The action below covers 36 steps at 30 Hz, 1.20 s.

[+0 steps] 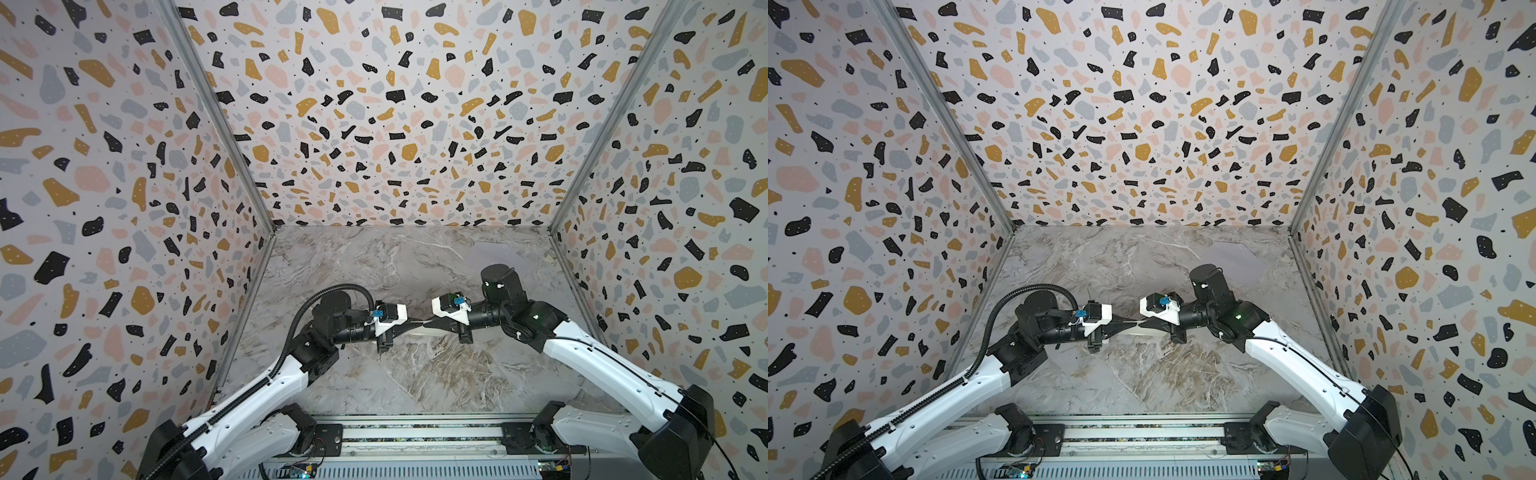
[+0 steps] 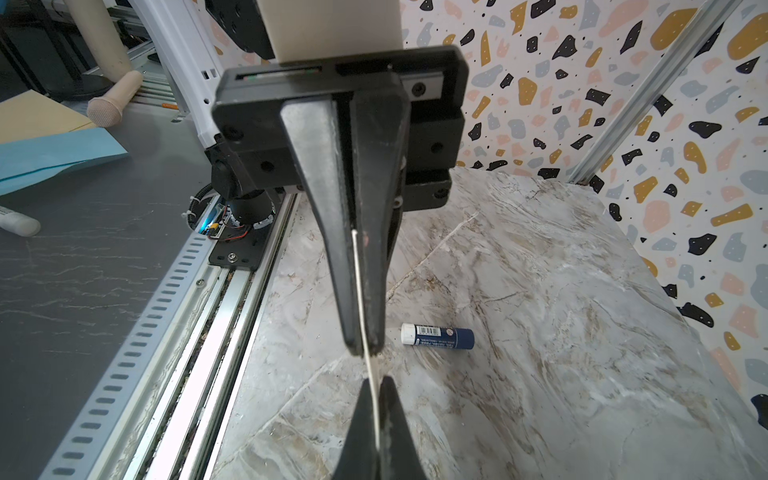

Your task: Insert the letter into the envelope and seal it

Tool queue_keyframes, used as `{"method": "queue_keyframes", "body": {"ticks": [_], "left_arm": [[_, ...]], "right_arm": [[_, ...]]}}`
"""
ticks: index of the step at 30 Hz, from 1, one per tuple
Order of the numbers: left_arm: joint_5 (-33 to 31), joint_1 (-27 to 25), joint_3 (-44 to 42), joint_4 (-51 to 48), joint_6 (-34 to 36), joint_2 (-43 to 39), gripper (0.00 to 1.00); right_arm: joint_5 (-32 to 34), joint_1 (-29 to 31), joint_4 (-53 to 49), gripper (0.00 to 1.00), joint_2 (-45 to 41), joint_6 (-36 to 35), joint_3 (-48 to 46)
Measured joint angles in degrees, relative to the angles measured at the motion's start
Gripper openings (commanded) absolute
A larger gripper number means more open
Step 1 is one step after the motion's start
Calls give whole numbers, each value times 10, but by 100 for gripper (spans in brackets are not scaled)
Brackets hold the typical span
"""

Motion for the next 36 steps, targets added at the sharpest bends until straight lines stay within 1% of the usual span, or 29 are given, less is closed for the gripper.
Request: {"method": "queue_keyframes", "body": {"ticks": [2,6,9,18,22,36], "left_arm": [[1,0,2,-7,8,-1,0],[-1,0,9,-31,28,-7,0],[-9,0,16,-57,46,-13,0],[-20,0,17,-78,59,-20,0],[-28,3,17,-89,59,-29,0],[-29,34,17,-90,45,-42,0]], "right_arm": [[0,1,0,4,0,0,0],[2,0,0,15,-1,-1,0],[5,-9,0,16,-6,-2,-1],[8,-37,-1,16,-32,-2,-20],[8,-50,-1,14,-34,-2,-28],[2,-90,4,11,-45,-3,-69]]}}
